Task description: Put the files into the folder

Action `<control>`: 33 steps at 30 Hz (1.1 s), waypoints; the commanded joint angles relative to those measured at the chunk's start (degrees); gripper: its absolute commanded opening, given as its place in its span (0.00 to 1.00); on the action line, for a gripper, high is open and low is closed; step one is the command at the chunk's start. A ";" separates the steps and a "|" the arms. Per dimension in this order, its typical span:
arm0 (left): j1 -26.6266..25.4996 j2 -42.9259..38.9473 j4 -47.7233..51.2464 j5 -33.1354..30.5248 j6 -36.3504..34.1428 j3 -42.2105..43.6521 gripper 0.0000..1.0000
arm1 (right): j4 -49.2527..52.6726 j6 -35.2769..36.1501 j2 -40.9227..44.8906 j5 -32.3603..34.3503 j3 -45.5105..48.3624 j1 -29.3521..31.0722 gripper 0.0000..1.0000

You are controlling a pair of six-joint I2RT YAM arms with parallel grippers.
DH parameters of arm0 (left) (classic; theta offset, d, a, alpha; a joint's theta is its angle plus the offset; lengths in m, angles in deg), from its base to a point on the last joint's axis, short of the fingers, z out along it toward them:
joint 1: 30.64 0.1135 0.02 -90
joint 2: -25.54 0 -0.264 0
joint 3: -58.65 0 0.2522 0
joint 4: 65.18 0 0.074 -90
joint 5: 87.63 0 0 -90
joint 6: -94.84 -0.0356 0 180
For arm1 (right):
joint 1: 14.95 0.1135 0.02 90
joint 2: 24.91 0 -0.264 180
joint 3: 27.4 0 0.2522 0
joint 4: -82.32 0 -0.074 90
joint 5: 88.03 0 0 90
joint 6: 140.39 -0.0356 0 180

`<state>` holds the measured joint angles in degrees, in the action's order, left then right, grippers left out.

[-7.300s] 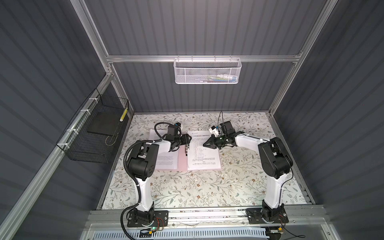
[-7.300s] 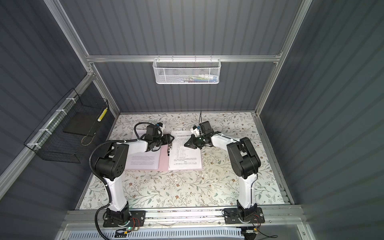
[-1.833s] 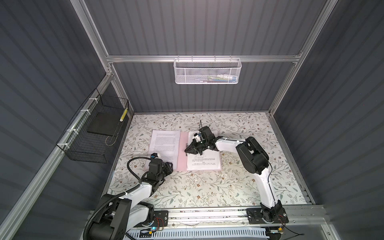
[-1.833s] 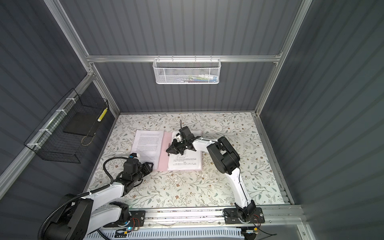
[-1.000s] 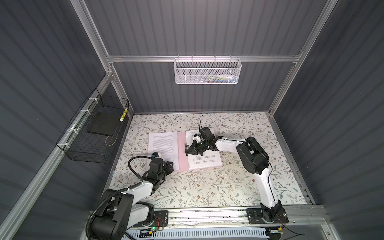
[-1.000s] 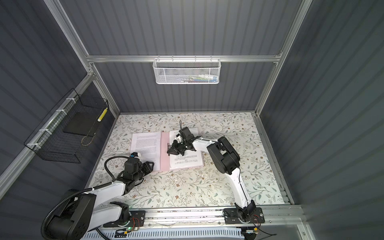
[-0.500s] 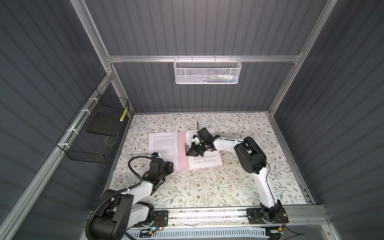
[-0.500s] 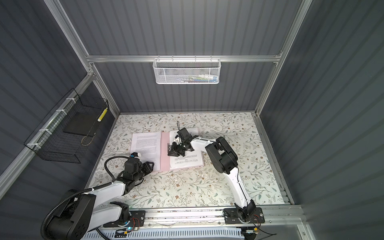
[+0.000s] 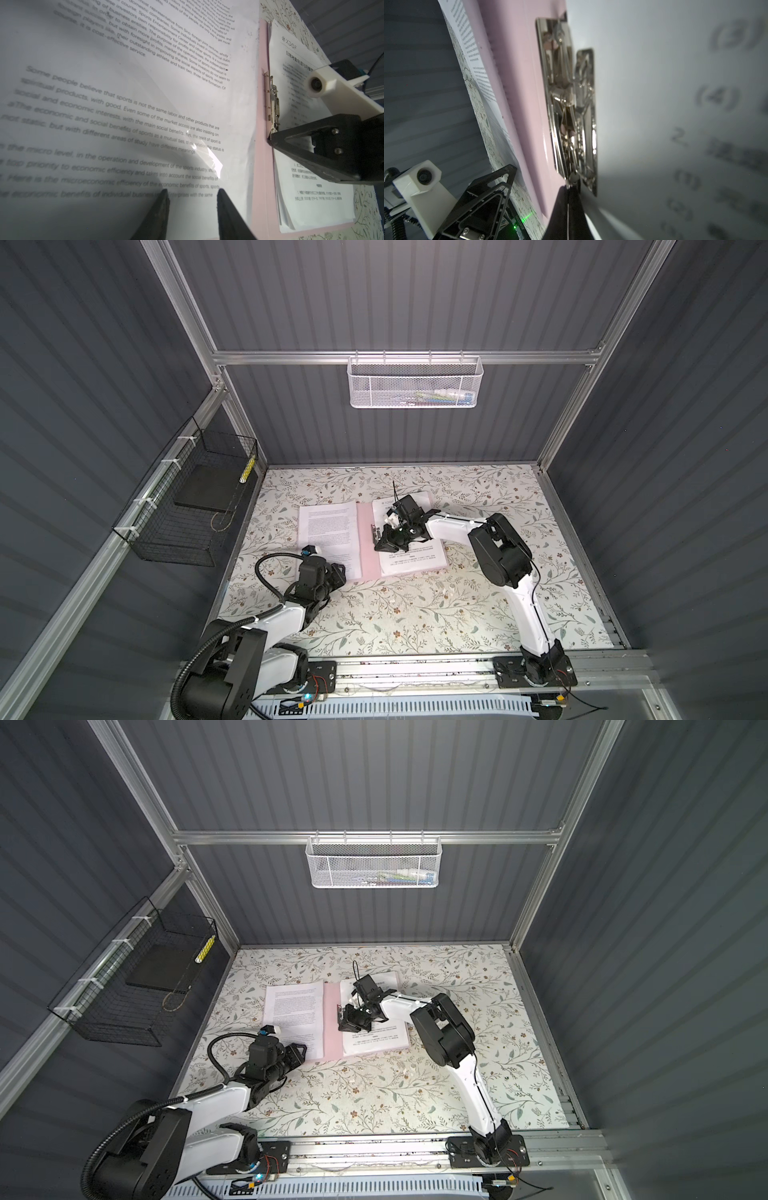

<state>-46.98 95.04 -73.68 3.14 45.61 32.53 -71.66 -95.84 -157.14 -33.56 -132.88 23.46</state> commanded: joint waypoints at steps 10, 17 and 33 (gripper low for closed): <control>0.13 5.65 2.41 -0.29 -0.02 -1.77 0.38 | 9.02 0.23 -7.66 4.54 -0.08 0.16 0.00; 0.08 8.36 2.41 -0.78 0.51 -2.66 0.36 | -4.00 -7.65 -4.65 -5.55 2.46 0.59 0.00; 0.08 8.87 3.06 1.57 -0.97 -4.21 0.44 | -16.87 -17.19 0.11 -10.81 8.14 -0.68 0.00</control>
<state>-46.98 103.67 -78.25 2.73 45.53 27.92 -90.33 -111.73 -158.32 -44.84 -126.80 22.81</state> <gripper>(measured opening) 0.419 0.047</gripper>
